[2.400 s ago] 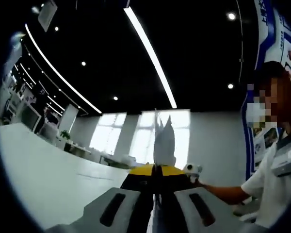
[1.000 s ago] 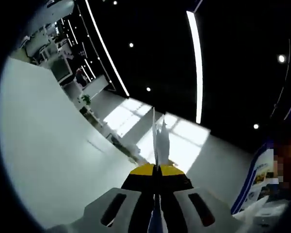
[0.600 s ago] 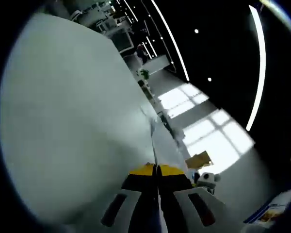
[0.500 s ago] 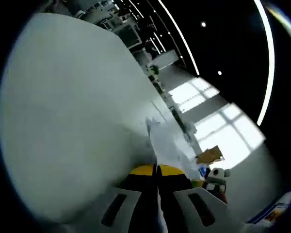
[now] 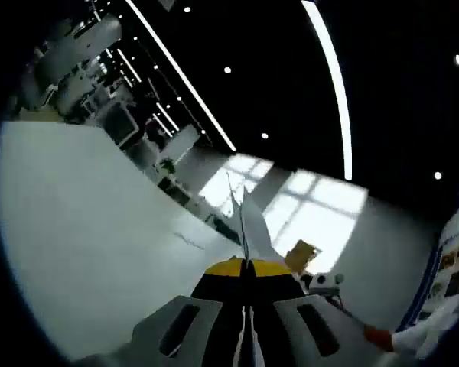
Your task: Organize the stack of printing papers by aligning and flattening the scattered papers on the table
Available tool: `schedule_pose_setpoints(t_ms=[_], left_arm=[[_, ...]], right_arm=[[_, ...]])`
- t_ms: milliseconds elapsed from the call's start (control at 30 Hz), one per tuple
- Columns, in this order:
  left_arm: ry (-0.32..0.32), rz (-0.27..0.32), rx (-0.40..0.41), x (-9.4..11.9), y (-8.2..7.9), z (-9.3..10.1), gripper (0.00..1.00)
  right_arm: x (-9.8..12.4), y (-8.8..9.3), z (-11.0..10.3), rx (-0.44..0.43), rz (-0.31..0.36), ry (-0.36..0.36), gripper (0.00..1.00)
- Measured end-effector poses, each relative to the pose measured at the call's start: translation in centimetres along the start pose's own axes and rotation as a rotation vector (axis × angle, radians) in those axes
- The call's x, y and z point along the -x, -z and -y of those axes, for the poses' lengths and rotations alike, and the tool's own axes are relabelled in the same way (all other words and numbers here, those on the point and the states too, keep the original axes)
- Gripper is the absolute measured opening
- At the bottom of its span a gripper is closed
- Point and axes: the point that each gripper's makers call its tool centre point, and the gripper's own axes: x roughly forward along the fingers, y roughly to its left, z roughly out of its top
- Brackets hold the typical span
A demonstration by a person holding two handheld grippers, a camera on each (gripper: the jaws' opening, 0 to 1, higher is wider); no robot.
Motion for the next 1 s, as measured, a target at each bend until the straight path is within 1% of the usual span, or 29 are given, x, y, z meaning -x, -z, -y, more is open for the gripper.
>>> schedule_pose_setpoints(t_ms=[33,67,100,133,200,233,267,300,367,400,433,467,500,533,567,600,633,667,700,733,767,800,833,867,900,933,967,1000], left_arm=[[0.077,0.005,-0.163,-0.1,-1.2,2.1,0.06],[0.132,0.007,-0.317,-0.3,-2.1,3.5,0.06],[0.156,0.007,-0.432,-0.5,-2.5,4.2,0.06],[0.161,0.007,-0.463,-0.5,-2.6,4.6,0.06],[0.202,-0.024,-0.523,-0.6,-2.5,5.2,0.06],[0.173,-0.057,-0.512,-0.6,-2.3,4.4,0.06],[0.185,-0.055,-0.523,-0.5,-2.1,4.7,0.06],[0.209,-0.038,-0.572,-0.3,-2.0,4.8,0.06],[0.204,-0.029,-0.585,0.2,-1.2,4.6,0.07],[0.188,-0.032,-0.58,0.3,-1.0,3.9,0.08],[0.17,-0.049,-0.561,0.5,-0.6,3.3,0.1],[0.192,-0.045,-0.542,0.8,-0.5,3.2,0.11],[0.198,-0.043,-0.521,1.0,-0.3,3.3,0.13],[0.193,-0.046,-0.525,1.0,-0.3,3.1,0.16],[0.189,-0.052,-0.528,1.0,-0.2,3.1,0.19],[0.18,-0.062,-0.521,0.9,-0.2,2.8,0.19],[0.174,-0.069,-0.518,0.8,-0.1,2.6,0.19],[0.162,-0.079,-0.516,0.4,-0.2,2.3,0.2],[0.157,-0.087,-0.49,0.1,-0.3,2.2,0.19],[0.152,-0.088,-0.438,-0.1,-0.5,2.2,0.18],[0.155,-0.079,-0.453,-0.2,-0.9,2.3,0.18],[0.141,-0.066,-0.46,-0.4,-1.3,2.1,0.18],[0.136,-0.066,-0.464,-0.6,-1.4,2.1,0.19],[0.139,-0.068,-0.466,-0.7,-1.4,2.0,0.17],[0.148,-0.077,-0.481,-0.7,-1.1,2.1,0.13],[0.155,-0.081,-0.487,-0.8,-0.9,2.1,0.11],[0.156,-0.083,-0.486,-0.8,-0.8,2.1,0.08],[0.193,-0.085,-0.472,-0.6,-0.6,2.6,0.06]], right_arm=[[0.5,-2.2,-0.6,0.048,0.074,0.008,0.0],[0.9,-3.7,-1.0,0.107,0.122,0.023,0.0],[1.2,-4.5,-1.3,0.17,0.145,0.042,0.0],[1.5,-5.5,-1.4,0.211,0.18,0.047,0.0],[2.3,-6.9,-1.6,0.26,0.251,0.059,0.0],[2.6,-6.9,-2.0,0.286,0.26,0.064,0.0],[2.7,-7.1,-2.1,0.3,0.27,0.065,0.0],[3.0,-7.1,-2.2,0.312,0.284,0.076,0.0],[3.4,-6.5,-2.7,0.32,0.292,0.08,0.0],[3.5,-6.2,-2.7,0.314,0.299,0.072,0.0],[3.6,-5.8,-2.7,0.317,0.298,0.066,0.07],[3.7,-5.4,-2.4,0.323,0.293,0.068,0.16],[3.7,-5.1,-2.2,0.322,0.287,0.06,0.24],[3.8,-4.9,-2.2,0.3,0.283,0.034,0.3],[3.8,-4.9,-2.1,0.285,0.278,0.03,0.31],[3.6,-4.7,-2.1,0.291,0.264,0.017,0.31],[3.3,-4.3,-1.9,0.303,0.231,0.017,0.3],[3.0,-4.4,-1.6,0.343,0.221,0.036,0.29],[2.7,-4.6,-1.5,0.357,0.218,0.037,0.28],[2.5,-4.8,-1.4,0.347,0.209,0.035,0.3],[2.4,-5.0,-1.4,0.346,0.206,0.028,0.35],[2.5,-5.6,-1.3,0.329,0.215,0.023,0.4],[2.6,-5.9,-1.2,0.33,0.215,0.023,0.44],[2.8,-6.2,-1.0,0.349,0.207,0.028,0.45],[2.9,-6.2,-0.9,0.364,0.205,0.03,0.42],[3.0,-6.1,-1.0,0.39,0.197,0.022,0.38],[2.9,-5.8,-0.9,0.41,0.181,0.023,0.4],[2.8,-5.4,-0.9,0.414,0.169,0.023,0.43]])
